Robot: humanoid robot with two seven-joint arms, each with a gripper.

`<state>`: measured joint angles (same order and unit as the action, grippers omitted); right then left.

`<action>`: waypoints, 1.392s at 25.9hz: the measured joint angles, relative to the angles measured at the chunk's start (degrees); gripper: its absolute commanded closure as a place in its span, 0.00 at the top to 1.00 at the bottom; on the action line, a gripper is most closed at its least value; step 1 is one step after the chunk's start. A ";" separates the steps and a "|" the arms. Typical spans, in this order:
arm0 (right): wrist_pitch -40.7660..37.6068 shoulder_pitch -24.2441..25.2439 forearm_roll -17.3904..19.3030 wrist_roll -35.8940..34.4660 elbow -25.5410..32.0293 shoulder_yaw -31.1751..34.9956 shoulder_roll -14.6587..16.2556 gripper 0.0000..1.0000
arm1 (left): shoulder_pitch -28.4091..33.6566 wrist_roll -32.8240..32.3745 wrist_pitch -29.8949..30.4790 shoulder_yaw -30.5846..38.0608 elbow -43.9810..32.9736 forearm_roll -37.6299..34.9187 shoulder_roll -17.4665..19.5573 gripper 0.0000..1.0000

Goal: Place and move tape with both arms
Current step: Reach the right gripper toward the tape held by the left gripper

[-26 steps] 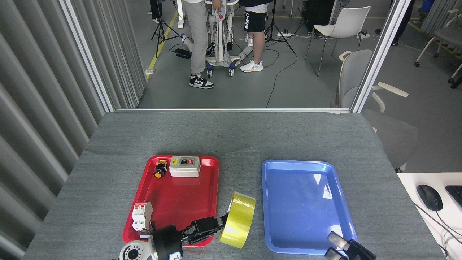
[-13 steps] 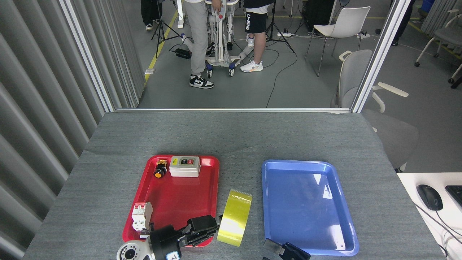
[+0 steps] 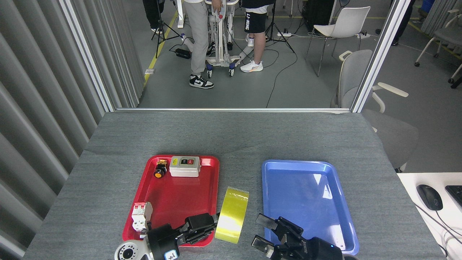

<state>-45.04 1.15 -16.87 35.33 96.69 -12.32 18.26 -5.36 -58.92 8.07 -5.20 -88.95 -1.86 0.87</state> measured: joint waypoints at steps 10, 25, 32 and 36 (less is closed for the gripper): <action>0.04 -1.80 -2.00 -0.32 -0.61 -1.63 -2.67 0.82 | 0.00 0.45 0.02 0.53 0.17 -0.27 0.09 0.10; 0.65 -2.23 -2.93 -0.43 -2.03 -1.69 -3.24 0.71 | 0.00 0.56 0.13 0.65 0.35 -0.51 0.09 0.10; 2.96 -3.34 -3.67 -0.44 -2.82 -1.79 -3.66 0.61 | 0.00 0.56 0.13 1.25 0.35 -0.51 0.11 0.10; 3.11 -3.62 -3.69 -0.46 -2.97 -1.86 -3.69 0.58 | 0.00 0.56 0.13 1.38 0.35 -0.51 0.17 0.10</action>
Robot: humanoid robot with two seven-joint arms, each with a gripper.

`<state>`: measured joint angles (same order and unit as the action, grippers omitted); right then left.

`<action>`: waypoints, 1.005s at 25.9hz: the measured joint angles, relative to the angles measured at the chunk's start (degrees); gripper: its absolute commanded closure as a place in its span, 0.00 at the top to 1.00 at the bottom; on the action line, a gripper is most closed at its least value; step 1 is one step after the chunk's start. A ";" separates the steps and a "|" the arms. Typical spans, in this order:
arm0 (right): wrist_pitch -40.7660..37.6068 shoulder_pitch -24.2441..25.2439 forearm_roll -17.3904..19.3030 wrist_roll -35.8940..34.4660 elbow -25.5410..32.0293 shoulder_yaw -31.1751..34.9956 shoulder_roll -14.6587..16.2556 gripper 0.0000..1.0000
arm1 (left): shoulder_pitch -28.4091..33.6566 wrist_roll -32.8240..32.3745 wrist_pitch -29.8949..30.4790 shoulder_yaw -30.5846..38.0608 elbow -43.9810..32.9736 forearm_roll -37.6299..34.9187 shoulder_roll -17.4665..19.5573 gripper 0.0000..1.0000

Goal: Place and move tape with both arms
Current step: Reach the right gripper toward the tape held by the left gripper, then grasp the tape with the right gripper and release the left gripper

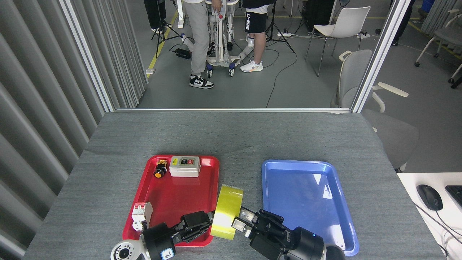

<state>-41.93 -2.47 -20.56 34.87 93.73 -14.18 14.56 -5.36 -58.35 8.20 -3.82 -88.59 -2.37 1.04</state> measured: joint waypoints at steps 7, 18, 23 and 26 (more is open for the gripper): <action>-1.16 -0.14 -0.03 -0.01 -0.04 -0.63 0.11 0.42 | -0.04 0.00 -0.04 0.69 0.00 0.00 0.02 0.11; -3.06 -0.17 -0.03 0.21 -0.19 -0.86 0.14 0.36 | -0.09 -0.08 0.11 1.00 0.08 0.00 0.10 0.11; -3.15 -0.58 -0.02 0.29 -1.94 -0.85 -0.06 0.36 | -0.09 0.01 0.08 1.03 0.08 0.00 0.10 0.11; -3.17 -1.51 -0.05 0.49 -3.48 -0.86 -0.17 0.36 | -0.08 0.43 -0.10 1.27 0.04 -0.02 0.10 0.11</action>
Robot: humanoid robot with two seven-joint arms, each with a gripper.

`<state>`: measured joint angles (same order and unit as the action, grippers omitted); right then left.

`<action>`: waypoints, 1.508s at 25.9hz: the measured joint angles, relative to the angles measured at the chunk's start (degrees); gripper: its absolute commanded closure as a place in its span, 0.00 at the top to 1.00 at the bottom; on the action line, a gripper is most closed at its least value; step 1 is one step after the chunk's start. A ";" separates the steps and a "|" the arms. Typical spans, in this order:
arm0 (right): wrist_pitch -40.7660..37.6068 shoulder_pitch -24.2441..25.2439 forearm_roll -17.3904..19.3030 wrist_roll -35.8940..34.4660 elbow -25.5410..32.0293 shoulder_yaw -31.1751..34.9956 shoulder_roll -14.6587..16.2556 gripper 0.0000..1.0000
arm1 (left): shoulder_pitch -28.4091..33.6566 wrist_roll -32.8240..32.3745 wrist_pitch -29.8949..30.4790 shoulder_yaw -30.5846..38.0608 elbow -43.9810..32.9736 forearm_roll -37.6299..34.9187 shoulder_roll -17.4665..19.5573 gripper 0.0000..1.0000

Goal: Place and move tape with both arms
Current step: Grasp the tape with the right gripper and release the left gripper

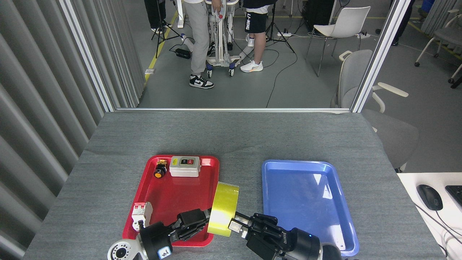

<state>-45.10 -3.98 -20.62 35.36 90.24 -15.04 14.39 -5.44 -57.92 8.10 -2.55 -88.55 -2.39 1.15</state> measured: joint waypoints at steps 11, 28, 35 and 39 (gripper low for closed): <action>-0.03 -1.53 -0.03 -0.57 -1.55 -0.72 -0.06 0.42 | 0.15 -0.27 -0.04 0.75 -0.12 0.02 0.00 0.11; 0.24 -2.19 0.17 -0.02 -0.94 -0.89 0.85 0.53 | 0.25 -0.68 2.26 1.68 -0.15 0.08 0.25 0.11; 0.20 -1.96 0.27 -0.47 -0.03 -1.66 1.70 0.59 | 0.26 -0.73 2.41 1.74 -0.13 0.10 0.22 0.11; 0.11 -1.72 0.28 -0.40 1.23 -2.25 2.58 0.61 | 0.26 -0.70 2.41 1.75 -0.14 0.10 0.19 0.11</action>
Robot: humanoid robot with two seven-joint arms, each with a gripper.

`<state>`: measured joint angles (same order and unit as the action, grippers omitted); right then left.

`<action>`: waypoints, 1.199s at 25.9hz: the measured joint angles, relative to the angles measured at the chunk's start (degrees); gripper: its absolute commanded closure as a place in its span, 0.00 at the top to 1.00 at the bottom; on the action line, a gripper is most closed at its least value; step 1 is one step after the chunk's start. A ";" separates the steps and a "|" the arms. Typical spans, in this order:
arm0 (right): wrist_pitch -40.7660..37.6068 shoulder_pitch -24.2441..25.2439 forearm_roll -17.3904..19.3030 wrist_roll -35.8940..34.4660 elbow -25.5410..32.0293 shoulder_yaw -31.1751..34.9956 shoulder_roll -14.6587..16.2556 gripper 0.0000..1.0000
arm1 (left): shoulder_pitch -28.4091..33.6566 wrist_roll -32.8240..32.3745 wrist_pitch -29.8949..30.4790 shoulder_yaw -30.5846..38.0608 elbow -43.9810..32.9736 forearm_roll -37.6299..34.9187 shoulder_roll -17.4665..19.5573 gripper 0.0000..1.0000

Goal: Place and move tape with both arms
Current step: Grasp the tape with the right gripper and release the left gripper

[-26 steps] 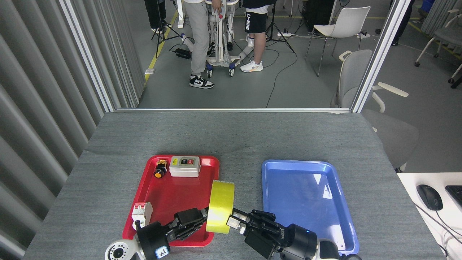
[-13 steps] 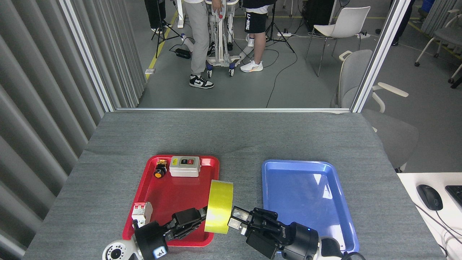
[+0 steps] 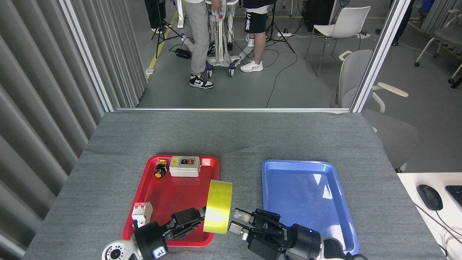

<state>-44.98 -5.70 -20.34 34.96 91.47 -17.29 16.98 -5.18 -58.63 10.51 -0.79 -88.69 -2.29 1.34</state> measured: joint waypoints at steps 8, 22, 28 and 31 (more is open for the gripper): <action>-0.01 -0.49 -0.09 0.20 0.91 -0.91 -0.11 0.61 | 0.00 0.10 -0.03 0.10 -0.05 0.00 0.01 0.11; 0.13 -2.51 -1.16 0.23 -0.03 -1.91 -1.95 0.32 | -0.01 -0.33 0.14 0.52 -0.16 0.04 0.07 0.11; 0.41 -2.63 -1.47 0.27 -0.18 -2.36 -2.20 0.24 | -0.01 -0.18 0.21 0.54 -0.17 0.02 0.06 0.11; 0.41 -2.66 -1.51 0.28 -0.53 -2.40 -2.21 0.19 | -0.01 -0.06 0.08 0.60 -0.16 -0.01 0.07 0.17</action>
<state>-44.57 -8.36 -21.86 35.24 90.94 -19.70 14.76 -5.19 -58.69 10.59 -0.19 -88.85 -2.30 1.41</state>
